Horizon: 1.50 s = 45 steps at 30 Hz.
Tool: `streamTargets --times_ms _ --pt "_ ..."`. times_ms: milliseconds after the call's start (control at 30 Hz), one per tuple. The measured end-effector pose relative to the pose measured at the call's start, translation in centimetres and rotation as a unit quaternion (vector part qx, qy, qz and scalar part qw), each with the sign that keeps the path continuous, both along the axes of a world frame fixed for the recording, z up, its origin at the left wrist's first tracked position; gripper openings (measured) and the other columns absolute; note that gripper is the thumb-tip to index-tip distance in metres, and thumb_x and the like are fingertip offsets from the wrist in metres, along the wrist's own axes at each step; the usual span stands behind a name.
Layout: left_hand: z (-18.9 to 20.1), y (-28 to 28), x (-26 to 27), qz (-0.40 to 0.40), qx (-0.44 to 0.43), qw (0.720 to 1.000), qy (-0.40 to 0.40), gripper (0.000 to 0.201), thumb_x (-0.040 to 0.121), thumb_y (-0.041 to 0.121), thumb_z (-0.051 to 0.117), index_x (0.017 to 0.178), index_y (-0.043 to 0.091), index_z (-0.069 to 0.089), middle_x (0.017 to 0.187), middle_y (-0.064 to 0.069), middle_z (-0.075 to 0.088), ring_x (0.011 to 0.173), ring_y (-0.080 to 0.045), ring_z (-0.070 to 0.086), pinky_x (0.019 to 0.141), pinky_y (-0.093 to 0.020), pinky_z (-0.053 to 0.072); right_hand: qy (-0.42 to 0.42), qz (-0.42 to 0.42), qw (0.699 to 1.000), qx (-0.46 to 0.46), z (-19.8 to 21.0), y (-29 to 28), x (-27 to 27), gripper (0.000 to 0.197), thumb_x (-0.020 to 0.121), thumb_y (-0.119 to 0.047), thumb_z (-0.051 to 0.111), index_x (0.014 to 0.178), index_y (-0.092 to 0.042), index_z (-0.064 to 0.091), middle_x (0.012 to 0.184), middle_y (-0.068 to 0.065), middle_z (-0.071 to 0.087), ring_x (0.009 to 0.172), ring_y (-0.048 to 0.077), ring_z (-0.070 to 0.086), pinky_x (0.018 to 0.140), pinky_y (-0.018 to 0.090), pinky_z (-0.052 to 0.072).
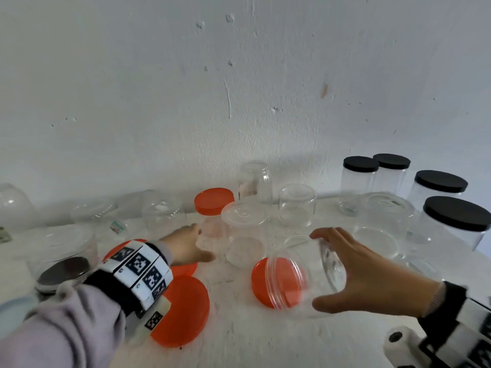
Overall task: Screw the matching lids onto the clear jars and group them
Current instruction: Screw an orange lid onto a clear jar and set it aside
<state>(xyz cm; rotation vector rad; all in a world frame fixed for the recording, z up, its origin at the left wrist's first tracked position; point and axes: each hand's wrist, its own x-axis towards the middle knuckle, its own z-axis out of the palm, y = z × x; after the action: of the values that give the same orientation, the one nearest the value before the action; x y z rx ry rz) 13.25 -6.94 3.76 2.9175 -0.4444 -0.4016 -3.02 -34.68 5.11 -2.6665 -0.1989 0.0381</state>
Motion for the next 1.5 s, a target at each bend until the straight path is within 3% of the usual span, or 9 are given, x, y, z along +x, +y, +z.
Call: streamTargets --times_ms 300,400,600,700,867,1067,1233,1367,1500 --pt "-4.4 3.6 -5.8 -0.042 0.16 0.981 0.098 0.119 0.069 0.076 0.06 0.151 0.027 -0.012 0.159 -0.004 -0.017 0.147 -0.034 -0.007 0.118 -0.054 0.011 0.042 -0.023 0.989 0.137 -1.3 3.9 1.3 0.102 0.046 -0.052 0.082 0.13 -0.033 0.028 0.123 -0.01 0.035 0.113 0.008 0.043 0.089 0.019 0.044" --pt "-5.1 4.0 -6.6 -0.033 0.115 0.99 0.069 0.115 0.072 0.066 0.063 0.151 0.03 -0.013 0.16 -0.003 -0.014 0.146 -0.036 -0.001 0.117 -0.053 0.016 0.053 -0.025 0.99 0.129 -1.5 5.4 1.8 0.112 0.04 -0.06 0.076 0.138 -0.035 0.029 0.118 -0.012 0.034 0.108 0.007 0.045 0.071 0.011 0.04" --pt "-3.3 5.8 -7.1 0.049 -0.012 0.999 0.0 0.103 0.079 0.063 0.058 0.152 0.027 -0.006 0.158 -0.004 0.0 0.145 -0.034 0.011 0.117 -0.047 0.02 0.042 -0.043 0.991 0.122 -2.2 8.1 3.3 0.095 0.046 -0.066 0.074 0.125 -0.025 0.042 0.107 -0.017 0.048 0.093 0.001 0.049 0.067 0.014 0.038" --pt "-1.2 7.4 -7.3 0.093 -0.135 0.986 -0.022 0.099 0.078 0.068 0.056 0.153 0.022 0.011 0.153 -0.009 0.025 0.137 -0.026 0.032 0.113 -0.04 0.029 0.092 -0.04 0.986 0.135 -3.0 9.4 3.9 0.093 0.049 -0.057 0.08 0.125 -0.024 0.037 0.11 -0.013 0.047 0.098 0.005 0.049 0.081 0.023 0.045" --pt "1.1 8.3 -9.2 0.132 -0.338 0.931 -0.046 0.115 0.043 0.089 0.044 0.142 0.03 0.04 0.135 0.012 0.049 0.119 -0.007 0.047 0.097 -0.025 0.034 0.144 -0.008 0.977 0.157 -3.9 11.9 4.6 0.121 0.048 -0.049 0.083 0.146 -0.031 0.015 0.132 -0.002 0.031 0.121 0.019 0.039 0.101 0.037 0.042" --pt "1.2 7.6 -10.5 0.111 -0.364 0.924 -0.03 0.113 0.046 0.09 0.052 0.139 0.026 0.043 0.126 0.014 0.056 0.113 -0.006 0.054 0.093 -0.023 0.043 0.153 -0.001 0.97 0.187 -4.6 12.2 4.8 0.115 0.055 -0.026 0.09 0.143 -0.029 0.016 0.128 -0.004 0.036 0.119 0.02 0.041 0.102 0.039 0.043" --pt "1.1 5.9 -10.8 0.065 -0.327 0.943 -0.009 0.072 0.046 0.086 0.056 0.099 0.038 0.049 0.096 0.025 0.056 0.09 0.007 0.057 0.062 -0.008 0.039 0.166 -0.001 0.966 0.198 -5.5 11.5 4.5 0.119 0.05 -0.022 0.093 0.14 -0.029 0.015 0.129 -0.003 0.049 0.121 0.02 0.045 0.106 0.042 0.04" --pt "0.8 4.0 -10.6 0.005 -0.261 0.965 -0.002 0.096 0.057 0.077 0.065 0.135 0.028 0.037 0.117 0.018 0.04 0.099 0.0 0.045 0.073 -0.013 0.036 0.182 0.003 0.954 0.239 -5.7 11.0 4.2 0.114 0.051 -0.02 0.092 0.14 -0.027 0.023 0.122 -0.009 0.054 0.119 0.015 0.049 0.106 0.039 0.041" --pt "0.1 2.3 -10.3 -0.028 -0.225 0.974 0.005 0.1 0.066 0.065 0.071 0.146 0.026 0.026 0.142 0.009 0.033 0.11 -0.002 0.034 0.089 -0.02 0.031 0.188 0.014 0.954 0.234 -5.9 10.6 3.6 0.111 0.054 -0.016 0.091 0.141 -0.028 0.023 0.126 -0.009 0.052 0.12 0.014 0.048 0.105 0.037 0.041"
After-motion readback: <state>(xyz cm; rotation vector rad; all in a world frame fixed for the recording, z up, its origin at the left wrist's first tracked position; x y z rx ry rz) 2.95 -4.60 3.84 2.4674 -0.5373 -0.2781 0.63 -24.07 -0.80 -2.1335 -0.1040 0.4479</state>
